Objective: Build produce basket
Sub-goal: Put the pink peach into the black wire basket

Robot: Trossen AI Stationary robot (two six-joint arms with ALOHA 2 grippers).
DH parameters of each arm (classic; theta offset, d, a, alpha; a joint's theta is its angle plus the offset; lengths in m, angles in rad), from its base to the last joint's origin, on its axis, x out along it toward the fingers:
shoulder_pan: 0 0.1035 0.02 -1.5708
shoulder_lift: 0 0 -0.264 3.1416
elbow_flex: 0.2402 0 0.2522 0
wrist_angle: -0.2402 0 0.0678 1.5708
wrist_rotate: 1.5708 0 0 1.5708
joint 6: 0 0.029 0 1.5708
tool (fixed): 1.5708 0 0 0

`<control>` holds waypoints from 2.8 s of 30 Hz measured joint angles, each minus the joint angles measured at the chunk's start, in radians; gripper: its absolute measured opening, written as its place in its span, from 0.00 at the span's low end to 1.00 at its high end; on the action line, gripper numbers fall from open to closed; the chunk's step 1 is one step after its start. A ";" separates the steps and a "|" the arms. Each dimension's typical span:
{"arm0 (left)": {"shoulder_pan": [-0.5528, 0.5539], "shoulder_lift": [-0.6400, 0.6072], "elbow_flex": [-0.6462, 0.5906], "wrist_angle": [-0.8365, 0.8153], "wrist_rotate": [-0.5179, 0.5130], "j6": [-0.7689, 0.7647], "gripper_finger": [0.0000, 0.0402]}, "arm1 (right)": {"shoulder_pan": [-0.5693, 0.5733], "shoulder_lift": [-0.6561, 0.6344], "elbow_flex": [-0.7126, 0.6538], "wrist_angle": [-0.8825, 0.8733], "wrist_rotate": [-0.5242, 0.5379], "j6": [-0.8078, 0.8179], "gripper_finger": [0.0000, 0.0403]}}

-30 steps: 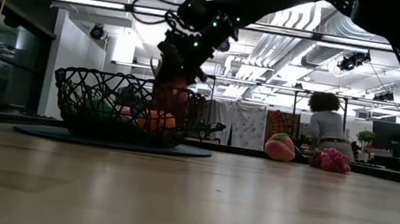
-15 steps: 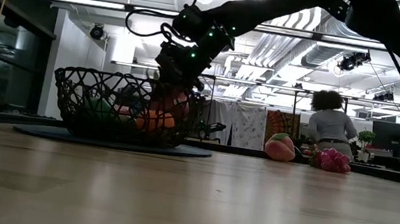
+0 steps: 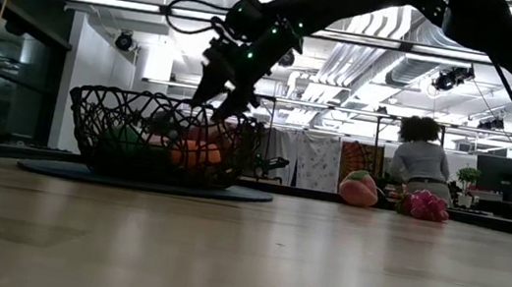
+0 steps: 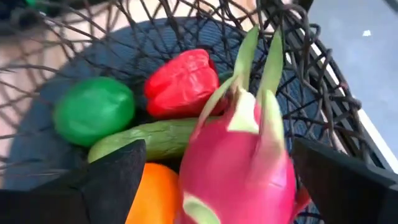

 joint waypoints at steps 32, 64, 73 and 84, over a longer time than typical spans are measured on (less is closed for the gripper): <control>0.001 0.003 0.000 -0.061 -0.030 0.071 0.75 | 0.046 -1.242 -1.346 0.842 -0.085 0.505 0.97; 0.001 0.004 0.000 -0.061 -0.057 0.049 0.75 | -0.366 -0.874 -1.041 0.050 0.242 0.493 0.97; 0.001 0.004 0.000 -0.061 -0.059 0.026 0.75 | -0.485 -0.533 -0.827 -0.020 0.132 0.370 0.97; 0.001 0.004 0.000 -0.061 -0.079 0.026 0.75 | -0.483 -0.417 -0.713 -0.192 0.228 0.364 0.97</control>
